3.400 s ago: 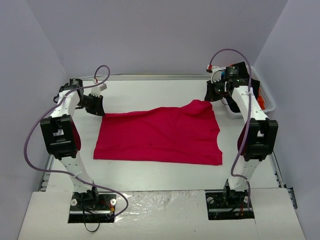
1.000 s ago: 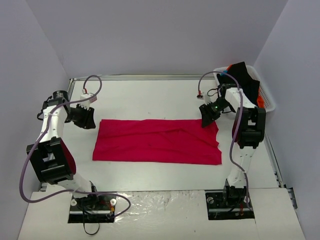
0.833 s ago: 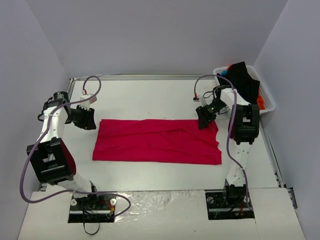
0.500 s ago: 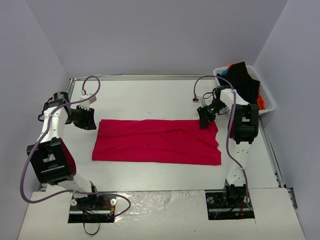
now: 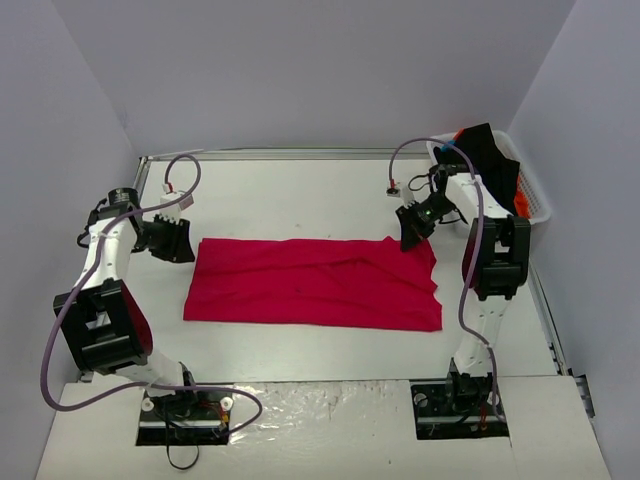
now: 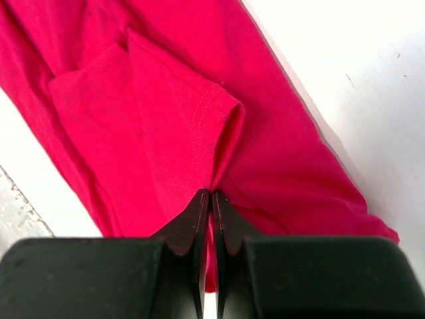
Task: Fold and stack the t-shirts
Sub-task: Fold the other side of the tshirt into a rectangle
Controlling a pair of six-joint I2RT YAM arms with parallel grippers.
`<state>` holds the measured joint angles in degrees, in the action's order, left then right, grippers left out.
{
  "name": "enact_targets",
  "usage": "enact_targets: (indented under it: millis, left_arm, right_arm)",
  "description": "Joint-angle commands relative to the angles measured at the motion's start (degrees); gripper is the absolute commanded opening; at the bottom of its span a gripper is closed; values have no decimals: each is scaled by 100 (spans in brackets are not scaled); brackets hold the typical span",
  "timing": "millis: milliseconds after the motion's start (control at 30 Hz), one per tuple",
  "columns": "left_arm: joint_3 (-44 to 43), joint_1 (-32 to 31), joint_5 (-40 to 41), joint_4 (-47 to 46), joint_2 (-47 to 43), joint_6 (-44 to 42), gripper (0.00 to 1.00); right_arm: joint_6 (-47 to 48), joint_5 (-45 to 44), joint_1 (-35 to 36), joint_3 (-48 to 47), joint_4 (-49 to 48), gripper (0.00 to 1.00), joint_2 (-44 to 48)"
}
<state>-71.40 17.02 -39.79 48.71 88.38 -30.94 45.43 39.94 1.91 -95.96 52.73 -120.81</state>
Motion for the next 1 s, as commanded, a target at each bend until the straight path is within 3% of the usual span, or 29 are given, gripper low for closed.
enact_targets:
  millis: [0,300,800,933,967]
  left_arm:
    - [12,56,-222,-37,-356,79,30]
    - [143,56,-284,25,-620,62,30]
    - [504,56,-301,-45,-682,-35,30]
    - [504,56,-389,-89,-620,0,30]
    - [495,56,-407,-98,-611,9,30]
  right_arm:
    - [-96,31,81,130,352,0,619]
    - [-69,-206,670,1097,326,0,1297]
    - [1,-575,837,1650,273,0,1121]
    - [115,-409,925,1730,474,20,1086]
    - [237,-321,986,1747,553,38,1060]
